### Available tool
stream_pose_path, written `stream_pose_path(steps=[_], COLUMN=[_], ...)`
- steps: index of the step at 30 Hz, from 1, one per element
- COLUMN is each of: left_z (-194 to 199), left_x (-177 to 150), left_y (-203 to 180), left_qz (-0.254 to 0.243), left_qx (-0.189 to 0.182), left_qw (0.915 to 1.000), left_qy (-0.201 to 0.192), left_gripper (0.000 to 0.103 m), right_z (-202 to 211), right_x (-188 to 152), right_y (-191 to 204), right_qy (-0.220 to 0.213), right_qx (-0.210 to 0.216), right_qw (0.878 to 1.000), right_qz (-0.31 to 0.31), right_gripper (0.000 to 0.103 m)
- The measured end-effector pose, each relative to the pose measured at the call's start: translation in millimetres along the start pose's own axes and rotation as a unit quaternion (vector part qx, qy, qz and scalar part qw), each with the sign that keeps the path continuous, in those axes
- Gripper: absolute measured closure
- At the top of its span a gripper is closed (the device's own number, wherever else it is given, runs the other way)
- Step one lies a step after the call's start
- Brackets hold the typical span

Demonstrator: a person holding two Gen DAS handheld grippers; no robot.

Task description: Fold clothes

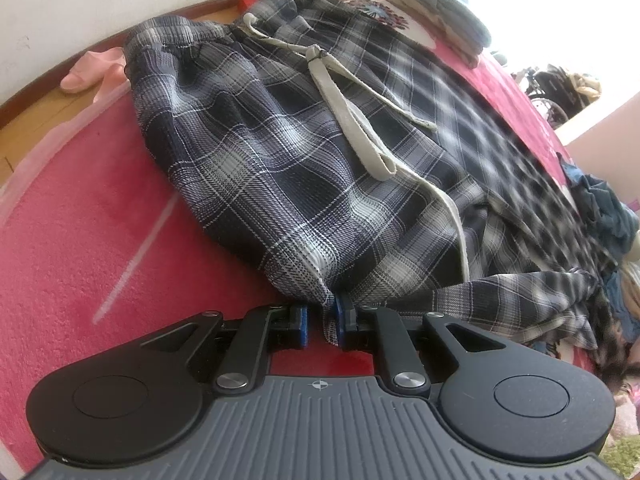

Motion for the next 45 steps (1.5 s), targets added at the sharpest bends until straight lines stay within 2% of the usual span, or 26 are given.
stream_pose_path(steps=[2, 3, 4, 5, 7, 9, 10, 12, 13, 19, 23, 26, 27, 28, 29, 30, 36, 38, 40, 43, 45], left_z=[0, 0, 0, 0, 0, 0, -1, -1, -2, -3, -2, -1, 0, 0, 0, 1, 1, 2, 2, 2, 2], left_x=[0, 0, 0, 0, 0, 0, 0, 1, 1, 2, 0, 0, 0, 0, 0, 1, 3, 4, 5, 6, 6], left_y=[0, 0, 0, 0, 1, 1, 1, 1, 1, 1, 2, 5, 5, 6, 7, 7, 12, 13, 13, 10, 10], left_qz=[0.0, 0.001, 0.001, 0.001, 0.001, 0.001, 0.001, 0.001, 0.001, 0.002, 0.01, 0.024, 0.029, 0.033, 0.036, 0.039, 0.055, 0.063, 0.068, 0.065, 0.067], left_qx=[0.0, 0.0, 0.0, 0.0, -0.001, -0.002, -0.003, -0.004, -0.004, -0.006, -0.011, -0.022, -0.025, -0.029, -0.033, -0.036, -0.058, -0.075, -0.089, -0.095, -0.096], left_qw=[1.0, 1.0, 1.0, 1.0, 1.0, 1.0, 1.0, 1.0, 1.0, 1.0, 0.9999, 0.9994, 0.9992, 0.999, 0.9988, 0.9986, 0.9968, 0.9952, 0.9937, 0.9934, 0.993], left_qy=[0.0, 0.0, 0.0, 0.001, 0.002, 0.003, 0.003, 0.004, 0.004, 0.003, -0.004, -0.008, -0.01, -0.01, -0.01, -0.009, -0.001, 0.003, 0.006, 0.009, 0.011], left_gripper=[0.09, 0.09, 0.09, 0.09, 0.09, 0.09, 0.09, 0.09, 0.09, 0.09, 0.09, 0.09, 0.09, 0.09, 0.09, 0.09, 0.089, 0.083, 0.078, 0.071, 0.07], right_z=[31, 44, 52, 54, 55, 52, 50, 39, 32, -24, -52, -66, -66, -67, -67, -61, 25, 43, 42, 24, 21], right_x=[28, 43, 55, 66, 76, 70, 64, 48, 38, -14, -36, -36, -35, -35, -34, -33, -34, -44, -58, -83, -96], right_y=[-16, -30, -46, -63, -102, -129, -135, -137, -134, -71, -15, -4, -4, -4, -4, -3, 0, -4, -15, -34, -39], right_qy=[-0.057, -0.086, -0.11, -0.131, -0.18, -0.214, -0.223, -0.216, -0.204, -0.079, -0.033, -0.053, -0.063, -0.072, -0.081, -0.09, -0.136, -0.137, -0.117, -0.066, -0.046], right_qx=[0.028, 0.05, 0.077, 0.106, 0.134, 0.158, 0.175, 0.198, 0.207, 0.286, 0.324, 0.308, 0.3, 0.293, 0.285, 0.281, 0.247, 0.227, 0.195, 0.168, 0.17], right_qw=[0.997, 0.992, 0.983, 0.971, 0.935, 0.896, 0.881, 0.866, 0.863, 0.855, 0.853, 0.857, 0.859, 0.862, 0.865, 0.868, 0.901, 0.909, 0.916, 0.912, 0.907], right_qz=[-0.04, -0.08, -0.126, -0.169, -0.273, -0.355, -0.378, -0.405, -0.413, -0.425, -0.407, -0.41, -0.409, -0.407, -0.406, -0.4, -0.329, -0.322, -0.332, -0.369, -0.383], right_gripper=[0.096, 0.095, 0.089, 0.084, 0.055, 0.053, 0.053, 0.053, 0.053, 0.052, 0.052, 0.054, 0.062, 0.081, 0.093, 0.098, 0.099, 0.099, 0.099, 0.099, 0.099])
Point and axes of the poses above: each gripper's, at about its wrist camera, not at the fingertips, and z roughly against the way its jaws point, y to its left, x to its top, the point moved 8 cm from there along -z, roughly the way its jaws point, and after that the axes turned 13 degrees about y, right-handed, at the moved point
